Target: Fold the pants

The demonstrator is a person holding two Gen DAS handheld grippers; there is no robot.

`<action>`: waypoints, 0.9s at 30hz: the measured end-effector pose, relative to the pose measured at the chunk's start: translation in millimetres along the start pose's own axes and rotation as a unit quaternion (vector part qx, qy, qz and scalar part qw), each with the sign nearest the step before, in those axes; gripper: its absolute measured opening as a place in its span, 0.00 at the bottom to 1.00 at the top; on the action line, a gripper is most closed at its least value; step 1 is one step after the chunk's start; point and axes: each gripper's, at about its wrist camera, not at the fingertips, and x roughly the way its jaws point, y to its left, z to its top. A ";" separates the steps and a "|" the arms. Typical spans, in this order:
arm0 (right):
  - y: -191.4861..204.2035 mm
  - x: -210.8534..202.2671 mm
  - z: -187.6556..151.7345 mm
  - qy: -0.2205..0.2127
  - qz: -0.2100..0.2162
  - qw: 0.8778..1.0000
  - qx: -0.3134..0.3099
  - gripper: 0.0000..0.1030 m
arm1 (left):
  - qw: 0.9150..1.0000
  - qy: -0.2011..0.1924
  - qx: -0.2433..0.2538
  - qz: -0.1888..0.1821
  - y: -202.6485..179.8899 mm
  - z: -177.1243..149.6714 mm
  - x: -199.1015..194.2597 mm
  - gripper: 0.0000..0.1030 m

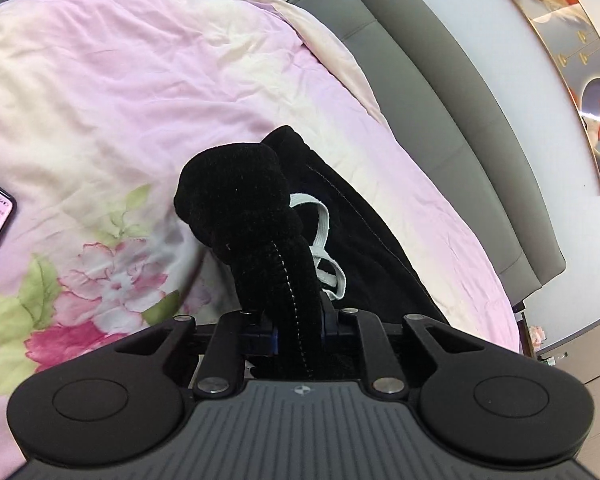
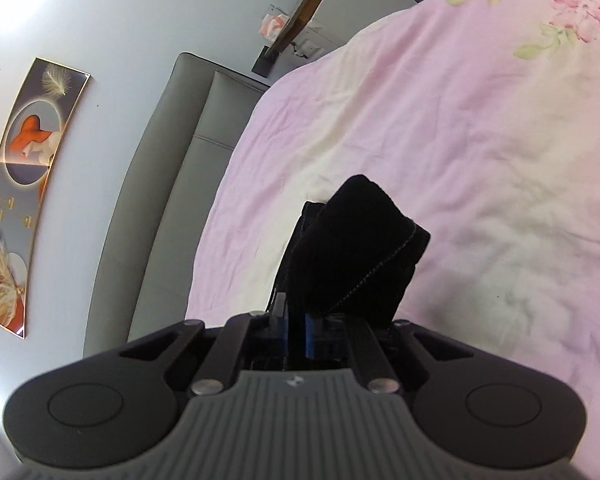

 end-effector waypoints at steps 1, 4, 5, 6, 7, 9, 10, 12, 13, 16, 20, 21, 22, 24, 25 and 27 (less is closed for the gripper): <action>0.1 3.0 0.4 0.002 -0.005 1.000 -0.001 0.02 | 1.000 0.001 -0.004 0.004 0.7 0.6 2.4 0.18; -4.2 15.7 0.9 0.014 -0.034 0.999 0.001 0.02 | 1.000 0.003 -0.005 0.014 1.7 -2.3 6.2 0.18; -7.5 18.0 -0.4 0.015 -0.037 0.999 0.003 0.02 | 1.000 0.003 -0.004 0.014 0.1 -2.2 8.0 0.18; -7.9 21.4 -0.5 0.016 -0.037 0.999 0.003 0.02 | 1.000 0.003 -0.002 0.013 -2.1 -0.9 9.5 0.18; -7.1 26.5 0.8 0.017 -0.035 0.999 0.005 0.03 | 1.000 0.002 -0.004 0.009 -5.5 2.9 12.1 0.18; 0.1 37.7 4.0 0.017 -0.027 0.999 0.004 0.02 | 1.000 0.000 -0.007 -0.006 -14.6 12.8 13.0 0.18; 6.6 43.8 5.7 0.017 -0.022 1.000 0.000 0.02 | 1.000 -0.004 -0.002 -0.010 -23.5 20.0 17.6 0.18; 22.2 58.0 10.3 0.018 -0.014 1.000 -0.008 0.02 | 1.000 -0.013 0.011 -0.009 -44.0 32.6 31.2 0.18; 29.7 65.2 12.9 0.018 -0.009 1.000 -0.012 0.02 | 1.000 -0.017 0.017 -0.008 -53.7 37.7 40.0 0.18; 51.1 91.1 21.6 0.020 -0.007 0.999 -0.028 0.02 | 1.000 -0.025 0.015 -0.008 -74.6 51.1 71.6 0.18; 74.9 135.9 36.3 0.021 -0.021 0.999 -0.036 0.02 | 0.999 -0.034 -0.019 -0.021 -87.1 75.7 113.3 0.18; 80.1 147.8 41.1 0.022 -0.023 0.999 -0.033 0.02 | 0.999 -0.036 -0.018 -0.016 -90.1 82.4 123.1 0.18; 84.9 158.7 45.5 0.021 -0.026 0.999 -0.029 0.02 | 0.999 -0.036 -0.016 -0.010 -93.3 89.7 133.7 0.18; 93.4 182.4 54.1 0.016 -0.048 0.998 -0.028 0.02 | 0.999 -0.033 -0.020 0.002 -96.1 105.2 156.4 0.18; 96.2 194.6 57.1 0.012 -0.060 0.998 -0.031 0.02 | 0.999 -0.031 -0.016 0.011 -98.5 113.1 168.4 0.18; 100.1 222.2 59.8 0.006 -0.081 0.996 -0.040 0.02 | 0.999 -0.023 -0.002 0.030 -104.1 127.5 194.5 0.18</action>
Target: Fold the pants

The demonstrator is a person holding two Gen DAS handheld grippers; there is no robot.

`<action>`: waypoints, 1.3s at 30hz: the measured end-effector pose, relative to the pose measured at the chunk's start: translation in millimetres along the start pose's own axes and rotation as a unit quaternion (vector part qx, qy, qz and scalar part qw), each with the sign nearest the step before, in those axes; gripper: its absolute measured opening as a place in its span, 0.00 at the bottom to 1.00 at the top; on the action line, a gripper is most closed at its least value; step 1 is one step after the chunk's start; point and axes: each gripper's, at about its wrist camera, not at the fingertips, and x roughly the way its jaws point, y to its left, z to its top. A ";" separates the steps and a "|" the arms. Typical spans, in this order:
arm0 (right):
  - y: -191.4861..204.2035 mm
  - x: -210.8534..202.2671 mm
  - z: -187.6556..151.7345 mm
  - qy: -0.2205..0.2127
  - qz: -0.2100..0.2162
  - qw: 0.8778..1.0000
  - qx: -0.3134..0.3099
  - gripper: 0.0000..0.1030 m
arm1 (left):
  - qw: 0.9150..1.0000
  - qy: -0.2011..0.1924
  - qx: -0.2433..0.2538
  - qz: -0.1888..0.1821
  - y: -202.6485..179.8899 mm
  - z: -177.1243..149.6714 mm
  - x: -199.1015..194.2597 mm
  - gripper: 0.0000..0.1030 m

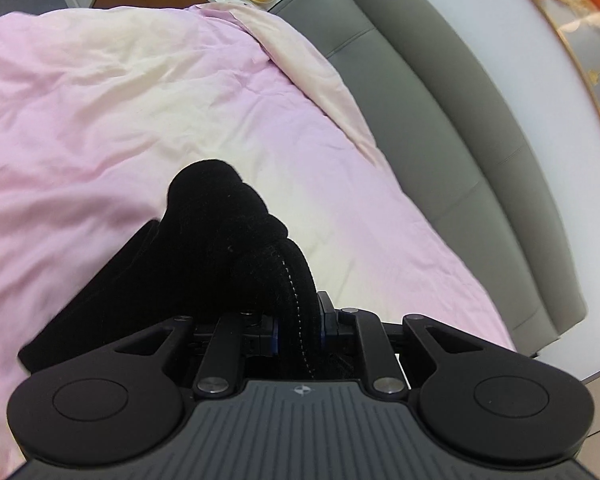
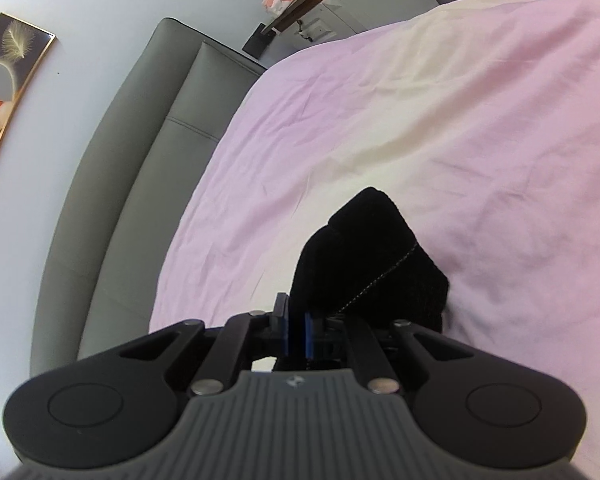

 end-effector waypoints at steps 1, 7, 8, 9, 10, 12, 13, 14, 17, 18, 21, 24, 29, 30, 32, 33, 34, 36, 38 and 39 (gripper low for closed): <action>4.0 12.8 -0.6 -0.002 -0.009 1.000 -0.005 0.02 | 1.000 0.007 0.009 0.008 -5.2 5.9 13.9 0.18; 32.3 86.4 -11.2 0.002 -0.051 0.997 -0.050 0.02 | 0.997 0.031 -0.004 0.066 -10.6 11.9 81.3 0.18; 36.7 97.7 -11.9 0.005 -0.057 0.997 -0.052 0.03 | 0.997 0.032 0.000 0.071 -11.5 11.5 88.0 0.21; 39.8 108.3 -11.7 0.009 -0.067 0.996 -0.052 0.03 | 0.997 0.035 0.001 0.075 -11.4 11.1 93.3 0.26; 41.1 117.5 -10.3 0.016 -0.084 0.995 -0.045 0.06 | 0.996 0.042 -0.006 0.076 -8.8 12.3 99.3 0.28; 38.3 138.1 -4.7 0.052 -0.127 0.991 -0.008 0.15 | 0.994 0.060 -0.063 0.064 3.3 21.5 107.3 0.39; 35.4 142.6 -0.2 0.057 -0.119 0.991 0.023 0.15 | 0.990 0.067 -0.117 0.042 15.0 27.5 108.4 0.40; 33.2 140.4 5.9 0.044 -0.093 0.994 0.048 0.14 | 0.979 0.072 -0.188 0.016 28.9 34.1 108.9 0.41; 38.8 116.5 25.0 -0.043 -0.029 0.998 0.046 0.16 | 0.954 0.034 -0.295 -0.047 54.3 47.6 97.3 0.40; 41.3 110.1 29.2 -0.061 -0.039 0.997 0.026 0.23 | 0.955 0.030 -0.292 -0.049 55.6 50.8 94.5 0.40; 38.5 104.6 30.6 -0.040 -0.073 0.996 -0.029 0.26 | 0.950 -0.040 -0.299 -0.087 62.0 45.5 73.2 0.51; 33.4 96.1 13.6 -0.016 -0.063 0.995 -0.070 0.26 | 0.954 -0.069 -0.286 -0.063 66.2 45.9 50.0 0.62; 13.6 64.5 -28.4 -0.001 -0.048 0.989 -0.142 0.47 | 0.992 -0.037 -0.119 0.005 45.2 31.5 -0.1 0.71; 5.6 57.9 -36.1 -0.003 -0.051 0.987 -0.152 0.51 | 0.995 -0.037 -0.092 0.002 44.3 22.3 -12.6 0.80; -12.9 47.3 -49.3 -0.002 -0.064 0.985 -0.161 0.51 | 0.998 -0.033 -0.057 -0.015 49.4 -1.9 -33.2 0.84; -25.2 43.3 -52.6 -0.005 -0.070 0.985 -0.155 0.51 | 0.998 -0.029 -0.048 -0.024 54.8 -14.7 -41.5 0.84; -38.6 36.4 -55.9 -0.016 -0.078 0.987 -0.143 0.51 | 0.998 -0.025 -0.043 -0.030 59.8 -29.3 -49.6 0.84; -63.2 25.4 -59.1 -0.035 -0.089 0.989 -0.112 0.52 | 0.999 -0.026 -0.037 -0.029 70.7 -55.3 -62.4 0.84; -85.8 21.7 -59.8 -0.037 -0.086 0.992 -0.083 0.52 | 0.999 -0.021 -0.033 -0.029 81.5 -77.6 -68.3 0.84; -94.2 21.3 -60.6 -0.034 -0.087 0.993 -0.072 0.52 | 0.999 -0.015 -0.033 -0.036 86.3 -88.2 -67.8 0.85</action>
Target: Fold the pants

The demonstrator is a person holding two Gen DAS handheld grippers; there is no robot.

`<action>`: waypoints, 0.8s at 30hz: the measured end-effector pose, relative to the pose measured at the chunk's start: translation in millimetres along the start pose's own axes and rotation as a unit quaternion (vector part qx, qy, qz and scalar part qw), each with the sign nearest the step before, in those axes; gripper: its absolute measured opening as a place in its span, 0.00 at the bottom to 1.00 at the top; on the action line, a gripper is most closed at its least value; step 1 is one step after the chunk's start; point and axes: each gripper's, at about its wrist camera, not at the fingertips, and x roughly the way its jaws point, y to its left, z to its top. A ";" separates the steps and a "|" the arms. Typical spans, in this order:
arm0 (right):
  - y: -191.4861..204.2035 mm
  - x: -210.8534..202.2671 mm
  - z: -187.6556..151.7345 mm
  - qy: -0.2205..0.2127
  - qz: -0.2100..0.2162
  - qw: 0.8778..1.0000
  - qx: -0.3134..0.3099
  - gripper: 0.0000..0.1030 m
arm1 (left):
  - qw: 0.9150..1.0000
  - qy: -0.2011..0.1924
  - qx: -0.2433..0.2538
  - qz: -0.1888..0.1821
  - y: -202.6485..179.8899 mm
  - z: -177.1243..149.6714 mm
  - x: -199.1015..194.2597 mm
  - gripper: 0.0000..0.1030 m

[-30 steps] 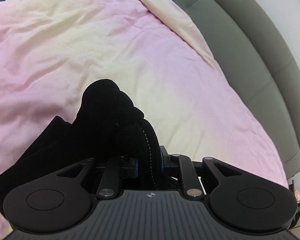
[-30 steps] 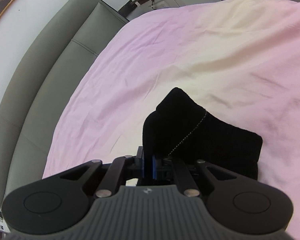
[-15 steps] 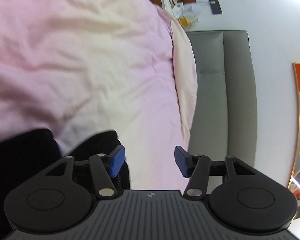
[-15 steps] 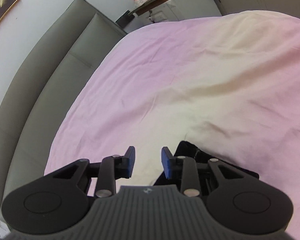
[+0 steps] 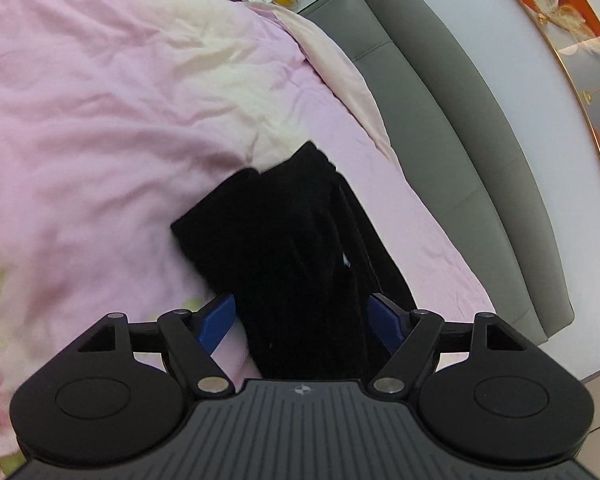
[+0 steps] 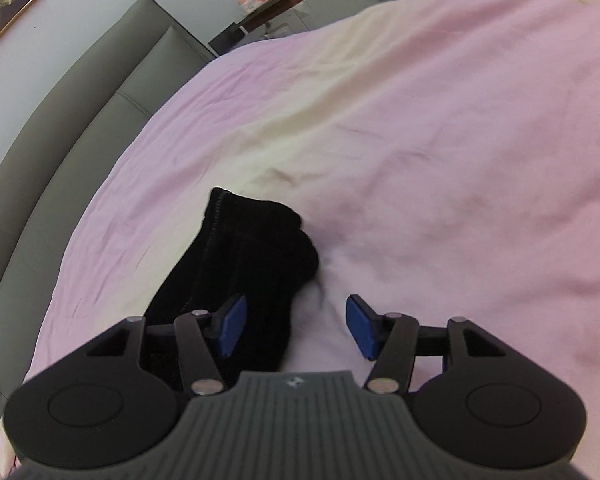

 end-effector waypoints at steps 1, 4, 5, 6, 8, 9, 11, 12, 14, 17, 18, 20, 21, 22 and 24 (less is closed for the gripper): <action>-6.8 1.5 -1.4 0.005 0.004 1.000 0.012 0.52 | 1.000 0.012 0.001 -0.007 3.9 -8.3 3.1 0.85; -17.4 9.8 -5.9 0.020 0.036 0.998 0.045 0.53 | 0.999 0.044 -0.006 -0.015 10.8 -27.1 15.3 0.85; -18.3 12.8 -6.3 0.021 0.047 0.997 0.055 0.54 | 0.999 0.047 -0.011 -0.020 10.9 -30.3 19.5 0.85; -18.8 15.6 -7.0 0.020 0.054 0.996 0.065 0.56 | 0.999 0.047 -0.013 -0.024 9.6 -32.5 23.6 0.85; -17.9 23.7 -7.8 0.021 0.070 0.994 0.084 0.59 | 0.998 0.045 -0.022 -0.033 5.1 -34.0 31.8 0.85; -17.4 27.0 -8.2 0.022 0.078 0.993 0.092 0.61 | 0.998 0.045 -0.026 -0.040 3.0 -34.2 36.6 0.86; -15.1 34.0 -8.7 0.020 0.090 0.990 0.103 0.65 | 0.997 0.046 -0.032 -0.054 0.1 -35.1 48.1 0.86; -13.5 36.6 -9.4 0.021 0.095 0.990 0.104 0.68 | 0.997 0.045 -0.031 -0.053 -1.0 -35.0 54.8 0.86; -11.3 44.6 -9.4 0.024 0.102 0.989 0.102 0.69 | 0.998 0.044 -0.037 -0.039 -0.5 -31.9 68.1 0.86; -6.6 54.0 -8.2 0.029 0.118 0.988 0.096 0.70 | 0.996 0.034 -0.071 -0.049 5.5 -25.2 84.2 0.86; -4.6 57.2 -7.5 0.032 0.125 0.987 0.096 0.71 | 0.994 0.036 -0.087 -0.055 7.6 -21.8 89.8 0.86; 1.0 66.4 -5.9 0.041 0.134 0.986 0.092 0.73 | 0.991 0.036 -0.117 -0.055 10.5 -17.1 98.4 0.88; 4.4 70.2 -5.1 0.044 0.135 0.986 0.087 0.74 | 0.990 0.035 -0.125 -0.052 10.1 -15.7 101.4 0.89; 7.8 73.8 -4.6 0.045 0.135 0.986 0.082 0.75 | 0.990 0.033 -0.127 -0.050 8.7 -14.4 103.9 0.90; 14.5 80.4 -5.0 0.046 0.134 0.987 0.077 0.75 | 0.989 0.025 -0.137 -0.050 8.6 -12.2 108.2 0.93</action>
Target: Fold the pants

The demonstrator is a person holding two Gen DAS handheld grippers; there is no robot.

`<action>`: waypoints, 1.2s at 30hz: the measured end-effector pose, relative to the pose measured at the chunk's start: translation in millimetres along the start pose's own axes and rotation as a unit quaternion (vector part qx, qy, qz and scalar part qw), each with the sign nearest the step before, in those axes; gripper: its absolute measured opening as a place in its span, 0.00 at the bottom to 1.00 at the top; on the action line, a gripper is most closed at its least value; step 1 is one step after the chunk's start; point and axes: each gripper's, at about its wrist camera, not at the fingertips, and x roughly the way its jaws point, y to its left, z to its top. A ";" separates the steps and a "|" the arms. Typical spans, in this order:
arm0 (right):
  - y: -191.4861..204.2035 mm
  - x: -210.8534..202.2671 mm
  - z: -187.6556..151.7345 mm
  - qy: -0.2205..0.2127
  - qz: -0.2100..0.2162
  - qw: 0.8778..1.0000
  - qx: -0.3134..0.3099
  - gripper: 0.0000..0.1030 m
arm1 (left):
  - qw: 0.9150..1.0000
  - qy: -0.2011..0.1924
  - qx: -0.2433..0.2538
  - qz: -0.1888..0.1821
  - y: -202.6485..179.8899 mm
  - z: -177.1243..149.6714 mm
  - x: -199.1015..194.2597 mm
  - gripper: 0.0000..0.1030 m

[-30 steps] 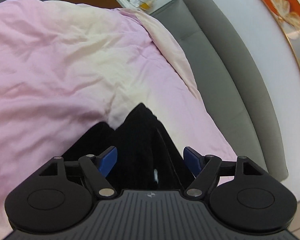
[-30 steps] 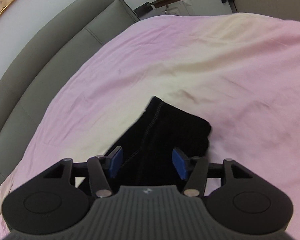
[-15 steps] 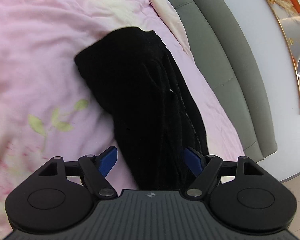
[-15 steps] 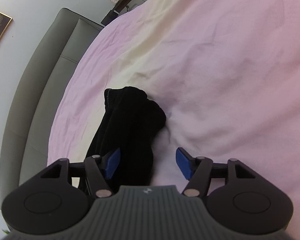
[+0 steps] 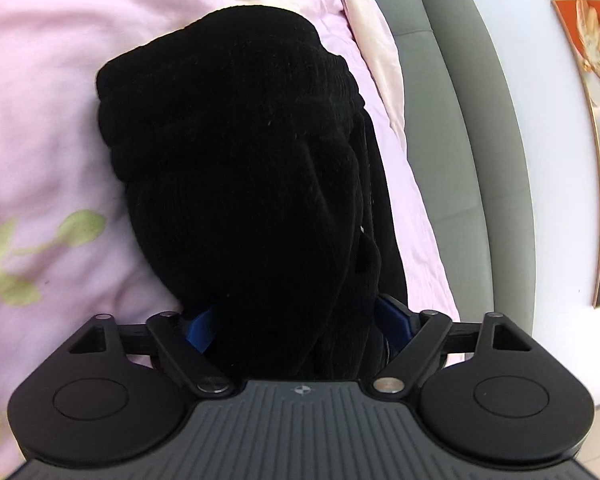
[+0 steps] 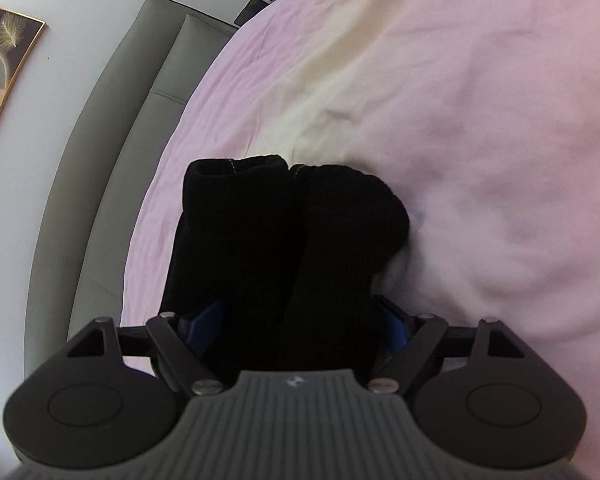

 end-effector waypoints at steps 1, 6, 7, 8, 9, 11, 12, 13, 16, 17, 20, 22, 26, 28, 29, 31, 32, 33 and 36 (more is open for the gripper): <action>2.4 4.1 -0.7 0.002 -0.001 1.000 -0.001 0.75 | 1.000 -0.004 -0.014 -0.004 2.8 1.3 1.5 0.93; 16.9 5.7 -4.3 0.024 -0.018 0.999 -0.035 0.13 | 0.999 -0.013 -0.025 -0.019 13.1 8.4 -6.5 0.33; 17.1 0.2 -2.8 0.023 -0.017 0.999 -0.029 0.12 | 1.000 -0.014 -0.017 -0.021 11.0 9.4 -12.6 0.32; 18.6 -7.2 0.1 0.020 -0.013 1.000 -0.020 0.11 | 0.999 -0.013 -0.016 -0.027 9.6 11.8 -19.4 0.30; 22.4 -15.0 3.8 0.017 -0.004 1.000 -0.015 0.10 | 0.999 -0.012 -0.020 -0.037 8.2 15.0 -26.0 0.29; 37.0 -34.3 12.2 0.014 0.019 1.000 -0.014 0.09 | 0.998 -0.008 -0.028 -0.054 3.0 22.6 -37.4 0.27; 45.6 -45.5 16.3 0.012 0.035 0.999 -0.012 0.09 | 0.997 -0.005 -0.030 -0.064 -1.7 25.8 -41.7 0.26; 54.0 -57.4 19.5 0.011 0.049 0.999 -0.011 0.09 | 0.997 -0.004 -0.027 -0.075 -7.2 28.8 -47.8 0.26; 74.4 -99.9 23.8 0.013 0.070 0.997 -0.017 0.09 | 0.995 -0.009 -0.017 -0.102 -23.3 38.6 -74.6 0.25; 77.4 -113.5 24.6 0.013 0.073 0.997 -0.017 0.09 | 0.994 -0.010 -0.016 -0.107 -25.7 41.6 -85.1 0.25; 71.3 -158.9 21.3 0.016 0.081 0.997 0.000 0.09 | 0.995 -0.009 -0.010 -0.098 -21.3 48.2 -116.8 0.26; 55.5 -177.8 11.6 0.032 0.080 0.996 0.006 0.09 | 0.997 -0.012 0.018 -0.069 -10.7 49.6 -136.0 0.26; -12.4 -208.5 -27.8 0.083 0.016 0.996 0.032 0.10 | 0.999 0.024 0.032 -0.003 32.1 36.1 -161.3 0.26; -60.1 -215.6 -47.8 0.101 -0.025 0.992 0.068 0.12 | 0.999 0.034 0.022 0.018 53.2 26.0 -165.3 0.27; -80.2 -220.3 -55.4 0.101 -0.044 0.991 0.081 0.19 | 0.999 0.031 0.015 0.025 60.3 22.3 -166.8 0.29; -110.4 -235.7 -64.5 0.080 -0.053 0.989 0.111 0.26 | 0.999 0.027 -0.011 0.017 70.2 23.0 -172.4 0.31; -118.5 -246.4 -65.7 0.062 -0.044 0.990 0.121 0.27 | 0.999 0.024 -0.018 0.015 69.8 25.7 -176.7 0.31; -119.0 -256.5 -65.9 0.046 -0.054 0.990 0.118 0.28 | 1.000 0.019 -0.015 0.017 70.3 22.8 -189.7 0.31; -101.8 -282.9 -60.0 0.012 -0.106 0.992 0.071 0.38 | 0.999 0.004 0.013 0.042 67.5 24.5 -213.9 0.31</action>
